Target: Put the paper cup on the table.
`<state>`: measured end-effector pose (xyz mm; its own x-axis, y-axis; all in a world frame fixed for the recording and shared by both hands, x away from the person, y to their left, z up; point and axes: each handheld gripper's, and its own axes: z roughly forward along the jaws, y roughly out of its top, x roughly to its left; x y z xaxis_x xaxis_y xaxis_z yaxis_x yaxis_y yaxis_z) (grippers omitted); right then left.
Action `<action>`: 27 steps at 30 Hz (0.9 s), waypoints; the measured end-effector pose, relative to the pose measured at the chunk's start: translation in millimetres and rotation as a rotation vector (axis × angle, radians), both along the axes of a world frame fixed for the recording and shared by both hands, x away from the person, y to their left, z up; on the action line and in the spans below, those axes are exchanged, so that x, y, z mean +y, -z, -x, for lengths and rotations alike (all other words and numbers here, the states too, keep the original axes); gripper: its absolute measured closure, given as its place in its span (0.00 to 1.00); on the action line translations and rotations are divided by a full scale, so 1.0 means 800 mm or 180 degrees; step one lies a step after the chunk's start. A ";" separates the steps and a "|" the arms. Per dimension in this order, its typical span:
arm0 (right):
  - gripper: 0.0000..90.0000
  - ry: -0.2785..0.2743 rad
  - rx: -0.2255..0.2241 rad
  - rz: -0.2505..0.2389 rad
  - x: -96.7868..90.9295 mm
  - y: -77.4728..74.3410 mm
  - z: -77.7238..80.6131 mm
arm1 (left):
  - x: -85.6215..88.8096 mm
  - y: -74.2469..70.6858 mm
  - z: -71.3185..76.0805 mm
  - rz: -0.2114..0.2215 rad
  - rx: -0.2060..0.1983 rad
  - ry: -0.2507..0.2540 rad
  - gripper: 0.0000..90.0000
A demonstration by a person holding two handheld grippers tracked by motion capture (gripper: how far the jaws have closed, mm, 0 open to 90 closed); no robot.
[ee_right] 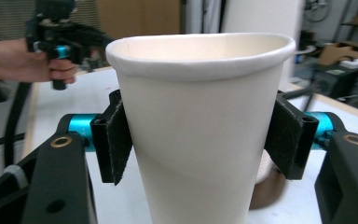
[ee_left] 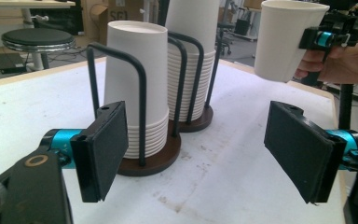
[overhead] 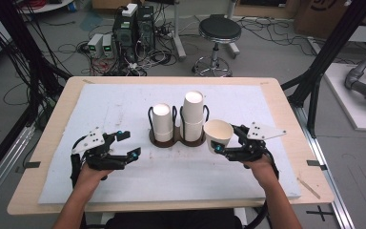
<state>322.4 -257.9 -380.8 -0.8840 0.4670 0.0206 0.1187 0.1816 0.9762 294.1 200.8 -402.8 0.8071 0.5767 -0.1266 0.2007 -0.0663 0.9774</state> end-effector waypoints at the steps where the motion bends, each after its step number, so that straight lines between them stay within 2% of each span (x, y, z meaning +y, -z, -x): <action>1: 0.36 0.0059 -0.0014 -0.0010 -0.004 0.000 -0.001 | 0.001 0.001 0.000 0.0003 -0.0009 -0.0007 0.24; 5: 0.36 0.0319 -0.0052 -0.0021 -0.022 -0.001 -0.005 | 0.004 0.004 0.000 0.0016 -0.0042 -0.0022 0.24; 9: 0.36 0.0671 -0.0066 -0.0003 -0.039 0.003 -0.014 | 0.006 0.008 0.002 0.0002 -0.0117 -0.0043 0.24; 16: 0.36 0.1189 0.0005 0.0008 -0.059 0.012 -0.034 | 0.011 0.011 0.001 0.0054 -0.0087 -0.0071 0.24; 20: 0.36 0.1371 0.0065 0.0047 -0.063 0.018 -0.045 | 0.012 0.012 0.001 0.0054 -0.0064 -0.0068 0.24; 27: 0.36 0.1590 0.0131 0.0149 -0.061 0.029 -0.061 | 0.012 0.014 0.000 0.0050 -0.0058 -0.0063 0.24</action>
<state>371.3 -306.6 -403.8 -0.5512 0.8341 0.0196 0.2405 0.1363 0.9610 293.9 210.6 -414.1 0.7978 0.5907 -0.1211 0.1840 -0.0472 0.9818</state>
